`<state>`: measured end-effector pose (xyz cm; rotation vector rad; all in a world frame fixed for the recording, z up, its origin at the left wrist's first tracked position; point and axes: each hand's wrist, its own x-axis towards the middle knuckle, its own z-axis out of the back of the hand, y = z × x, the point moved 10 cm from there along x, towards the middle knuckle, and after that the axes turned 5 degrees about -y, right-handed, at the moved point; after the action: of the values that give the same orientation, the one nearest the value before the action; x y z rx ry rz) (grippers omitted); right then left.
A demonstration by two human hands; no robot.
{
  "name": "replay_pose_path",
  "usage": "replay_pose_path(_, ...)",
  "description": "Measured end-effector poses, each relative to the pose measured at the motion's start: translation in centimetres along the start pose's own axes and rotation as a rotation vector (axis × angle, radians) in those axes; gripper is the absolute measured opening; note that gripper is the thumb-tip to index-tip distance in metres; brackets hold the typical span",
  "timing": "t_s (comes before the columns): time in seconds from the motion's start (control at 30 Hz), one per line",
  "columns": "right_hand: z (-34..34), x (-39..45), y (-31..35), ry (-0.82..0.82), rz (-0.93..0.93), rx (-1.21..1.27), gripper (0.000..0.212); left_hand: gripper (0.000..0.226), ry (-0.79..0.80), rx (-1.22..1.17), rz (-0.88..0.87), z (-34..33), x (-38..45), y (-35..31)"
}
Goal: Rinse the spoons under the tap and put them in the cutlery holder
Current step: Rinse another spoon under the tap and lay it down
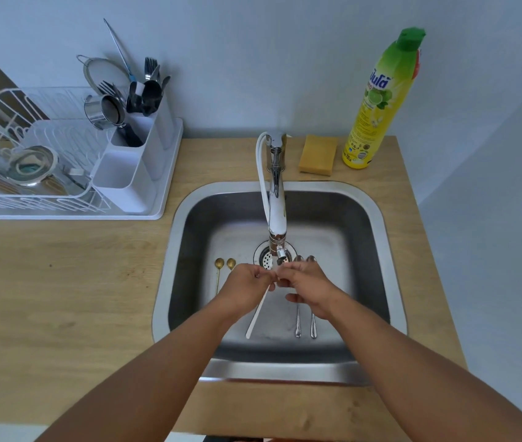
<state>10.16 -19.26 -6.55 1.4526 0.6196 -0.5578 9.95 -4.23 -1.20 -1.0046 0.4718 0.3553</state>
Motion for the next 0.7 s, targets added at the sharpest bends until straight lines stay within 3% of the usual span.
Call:
replay_pose_path(0.23, 1.3, 0.8, -0.8, -0.086, -0.06, 0.096, 0.019, 0.022, 0.05, 0.087, 0.05, -0.6, -1.4, 1.5)
replay_pose_path(0.53, 2.8, 1.2, -1.2, -0.187, -0.092, 0.155, 0.013, 0.026, 0.15, 0.173, 0.04, -0.1, -4.0, 3.4)
replay_pose_path(0.7, 2.6, 0.4, -0.1, -0.142, -0.016, 0.077, 0.017, 0.019, 0.254, 0.25, 0.039, -0.1, -4.8, 4.5)
